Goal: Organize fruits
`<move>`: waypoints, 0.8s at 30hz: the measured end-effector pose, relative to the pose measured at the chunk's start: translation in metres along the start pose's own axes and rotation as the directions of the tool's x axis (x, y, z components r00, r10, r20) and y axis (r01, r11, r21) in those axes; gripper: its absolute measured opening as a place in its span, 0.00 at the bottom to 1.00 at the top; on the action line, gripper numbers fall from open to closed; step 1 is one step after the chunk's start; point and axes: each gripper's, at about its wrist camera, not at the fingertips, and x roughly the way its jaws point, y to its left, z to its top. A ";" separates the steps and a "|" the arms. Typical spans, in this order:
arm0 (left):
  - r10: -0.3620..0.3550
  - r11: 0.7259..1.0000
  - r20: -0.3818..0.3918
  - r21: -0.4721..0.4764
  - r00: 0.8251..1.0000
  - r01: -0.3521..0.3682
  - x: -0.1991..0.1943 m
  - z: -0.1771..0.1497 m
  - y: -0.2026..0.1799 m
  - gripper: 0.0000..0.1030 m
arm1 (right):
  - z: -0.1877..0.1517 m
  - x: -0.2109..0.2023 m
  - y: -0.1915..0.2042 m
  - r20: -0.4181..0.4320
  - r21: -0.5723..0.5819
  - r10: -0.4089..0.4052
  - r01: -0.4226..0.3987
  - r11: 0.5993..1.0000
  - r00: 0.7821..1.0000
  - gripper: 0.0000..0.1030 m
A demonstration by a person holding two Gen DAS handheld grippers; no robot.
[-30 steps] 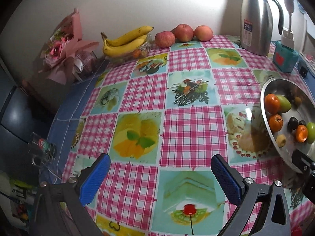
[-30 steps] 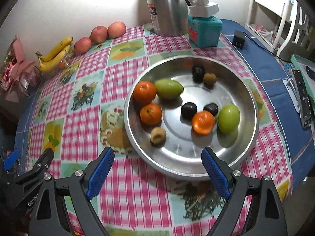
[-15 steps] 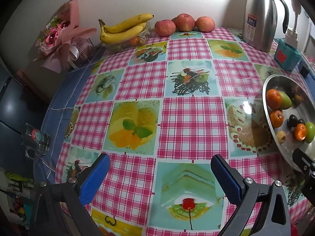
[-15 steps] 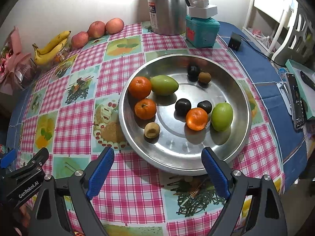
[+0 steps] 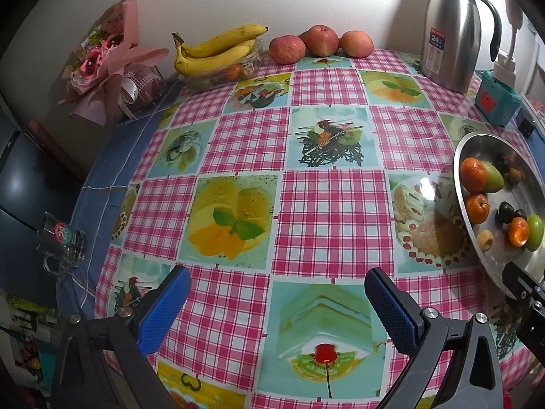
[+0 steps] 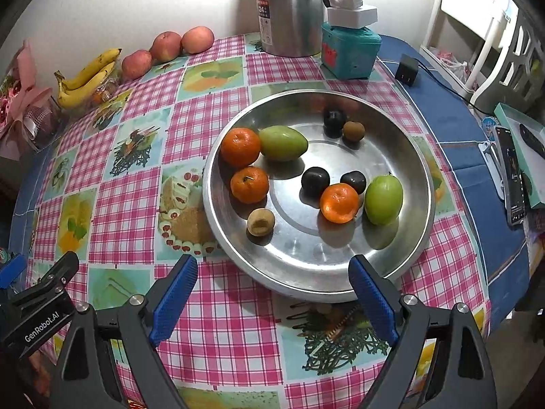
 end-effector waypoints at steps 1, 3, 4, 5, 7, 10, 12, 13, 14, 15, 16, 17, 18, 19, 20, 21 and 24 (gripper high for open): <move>0.000 1.000 0.000 -0.001 1.000 0.000 0.000 0.000 0.000 1.00 | 0.000 0.000 0.000 -0.001 0.000 -0.001 0.001 1.000 1.000 0.88; 0.001 1.000 0.000 -0.004 1.000 -0.001 0.000 -0.001 0.000 1.00 | 0.000 0.000 0.000 -0.002 -0.001 -0.001 0.001 1.000 1.000 0.88; 0.000 1.000 0.000 -0.006 1.000 0.000 0.000 -0.001 0.001 1.00 | 0.000 0.000 0.000 -0.002 -0.002 -0.001 0.001 1.000 1.000 0.88; 0.000 1.000 0.000 -0.008 1.000 0.000 0.000 -0.001 0.001 1.00 | 0.000 0.000 0.000 -0.002 -0.002 -0.002 0.002 1.000 1.000 0.88; 0.000 1.000 0.000 -0.011 1.000 0.000 0.000 0.000 0.001 1.00 | 0.000 0.000 0.001 -0.002 -0.001 -0.001 0.001 1.000 1.000 0.88; 0.000 1.000 -0.002 -0.015 1.000 0.000 0.000 -0.001 0.002 1.00 | 0.000 0.001 0.001 -0.003 -0.005 -0.002 0.002 1.000 1.000 0.88; 0.000 1.000 -0.001 -0.016 1.000 0.000 0.000 -0.001 0.002 1.00 | -0.001 0.001 0.002 -0.003 -0.007 -0.003 0.003 1.000 1.000 0.88; 0.000 1.000 -0.001 -0.016 1.000 0.000 0.000 -0.001 0.002 1.00 | -0.001 0.001 0.002 -0.004 -0.008 -0.003 0.003 1.000 1.000 0.88; -0.001 1.000 -0.001 -0.015 1.000 0.000 0.000 -0.001 0.002 1.00 | 0.000 0.001 0.002 -0.005 -0.008 -0.003 0.003 1.000 1.000 0.88; 0.000 1.000 -0.002 -0.015 1.000 0.000 0.000 -0.001 0.002 1.00 | -0.001 0.001 0.002 -0.007 -0.008 -0.005 0.005 1.000 1.000 0.88; -0.001 1.000 -0.002 -0.015 1.000 0.001 0.000 -0.001 0.002 1.00 | 0.000 0.002 0.002 -0.010 -0.008 -0.006 0.006 1.000 1.000 0.88; 0.000 1.000 -0.002 -0.015 1.000 0.000 0.000 -0.001 0.002 1.00 | 0.000 0.002 0.002 -0.012 -0.008 -0.007 0.006 1.000 1.000 0.88; 0.000 1.000 -0.001 -0.015 1.000 0.000 0.000 -0.001 0.002 1.00 | 0.000 0.003 0.002 -0.014 -0.008 -0.007 0.007 1.000 1.000 0.88; -0.001 1.000 -0.001 -0.016 1.000 0.001 0.000 -0.001 0.002 1.00 | 0.000 0.002 0.002 -0.013 -0.009 -0.007 0.006 1.000 1.000 0.88; 0.000 1.000 -0.001 -0.015 1.000 0.000 0.000 -0.001 0.002 1.00 | 0.000 0.002 0.002 -0.013 -0.009 -0.007 0.007 1.000 1.000 0.88; 0.000 1.000 -0.001 -0.015 1.000 0.000 0.000 -0.001 0.002 1.00 | 0.000 0.002 0.002 -0.012 -0.010 -0.007 0.007 1.000 1.000 0.88; -0.001 1.000 -0.001 -0.015 1.000 0.001 0.000 -0.001 0.002 1.00 | 0.000 0.003 0.002 -0.014 -0.011 -0.008 0.008 1.000 1.000 0.88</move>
